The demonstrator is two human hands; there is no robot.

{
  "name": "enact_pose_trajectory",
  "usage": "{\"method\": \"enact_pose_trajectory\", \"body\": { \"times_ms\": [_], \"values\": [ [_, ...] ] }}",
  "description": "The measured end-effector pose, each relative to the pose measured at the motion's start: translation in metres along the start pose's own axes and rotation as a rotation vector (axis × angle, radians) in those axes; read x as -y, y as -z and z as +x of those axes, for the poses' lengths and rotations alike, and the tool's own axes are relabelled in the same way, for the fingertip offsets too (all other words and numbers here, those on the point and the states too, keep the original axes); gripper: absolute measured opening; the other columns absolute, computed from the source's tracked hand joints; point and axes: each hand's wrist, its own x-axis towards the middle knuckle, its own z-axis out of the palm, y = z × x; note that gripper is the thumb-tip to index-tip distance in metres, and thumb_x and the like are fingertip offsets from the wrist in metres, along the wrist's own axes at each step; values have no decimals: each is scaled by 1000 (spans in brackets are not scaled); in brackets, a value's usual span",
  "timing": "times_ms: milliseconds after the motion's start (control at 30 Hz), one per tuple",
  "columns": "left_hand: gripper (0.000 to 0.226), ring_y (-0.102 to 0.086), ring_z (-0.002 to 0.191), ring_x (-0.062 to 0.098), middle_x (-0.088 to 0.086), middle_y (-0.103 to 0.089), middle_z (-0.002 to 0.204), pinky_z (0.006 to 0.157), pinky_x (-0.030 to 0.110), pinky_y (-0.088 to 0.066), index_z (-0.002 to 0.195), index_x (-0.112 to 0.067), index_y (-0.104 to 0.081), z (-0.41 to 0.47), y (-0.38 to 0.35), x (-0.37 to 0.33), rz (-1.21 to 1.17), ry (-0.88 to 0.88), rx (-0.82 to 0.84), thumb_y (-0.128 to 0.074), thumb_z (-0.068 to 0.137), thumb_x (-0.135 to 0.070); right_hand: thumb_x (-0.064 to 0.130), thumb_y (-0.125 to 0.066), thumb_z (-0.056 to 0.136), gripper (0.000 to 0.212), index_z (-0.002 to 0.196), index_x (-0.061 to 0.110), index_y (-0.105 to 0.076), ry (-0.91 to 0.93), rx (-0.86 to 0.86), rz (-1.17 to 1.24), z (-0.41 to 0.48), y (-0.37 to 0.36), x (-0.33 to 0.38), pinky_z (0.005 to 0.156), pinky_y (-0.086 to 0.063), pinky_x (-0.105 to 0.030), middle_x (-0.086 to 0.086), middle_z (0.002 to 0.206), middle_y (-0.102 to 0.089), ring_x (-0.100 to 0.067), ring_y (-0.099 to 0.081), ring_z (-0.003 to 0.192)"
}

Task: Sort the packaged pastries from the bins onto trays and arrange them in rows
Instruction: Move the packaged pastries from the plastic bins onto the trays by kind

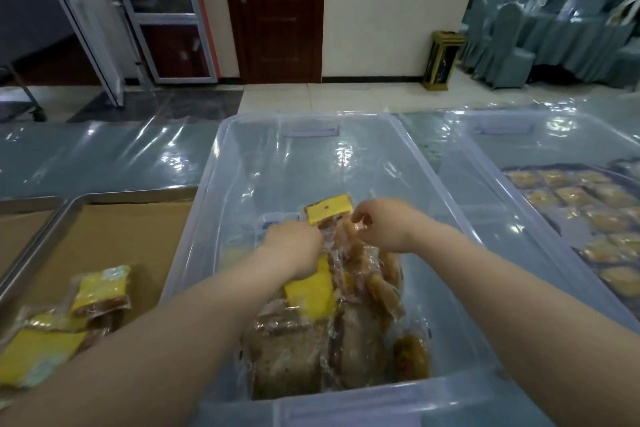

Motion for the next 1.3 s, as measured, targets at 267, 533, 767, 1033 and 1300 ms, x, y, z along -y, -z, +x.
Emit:
{"method": "enact_pose_trajectory", "body": {
  "times_ms": [267,533,767,1033,1300],
  "values": [
    [10,-54,100,32,9,-57,104,73,36,-42,86,-18,-46,9,14,46,-199,244,-320,-56,89,-19,22,-54,90,41,131,21,-51,-36,-30,-85,76,6,-3,79,-44,-31,-6,129,-55,-28,-53,114],
    [22,-45,108,26,5,-51,114,73,31,-32,108,-15,-46,24,1,45,-65,292,-453,-49,88,-6,30,-64,87,64,143,24,-32,26,-8,-87,131,-51,1,103,-36,-44,-6,149,-31,-29,-27,137],
    [56,-39,126,32,13,-39,141,99,38,-33,133,-12,-34,41,-48,48,-207,111,51,-61,88,-33,42,-62,82,72,144,28,-29,-29,-20,-8,133,-80,-19,105,-33,-49,0,149,-34,-26,-23,139],
    [114,-5,143,37,10,19,156,112,51,-23,145,-35,20,48,-82,50,-150,81,439,-71,78,-46,36,-65,79,71,143,30,-35,-60,-61,31,134,-88,-20,107,-30,-44,-2,149,-34,-27,-26,138],
    [90,-6,143,36,10,21,155,112,50,-22,145,-29,22,53,-80,46,-198,89,447,-52,93,-30,23,-48,92,37,129,28,-51,-83,-171,-77,127,-92,-13,101,-34,-46,-6,134,-50,-30,-39,127]
  ]
}}
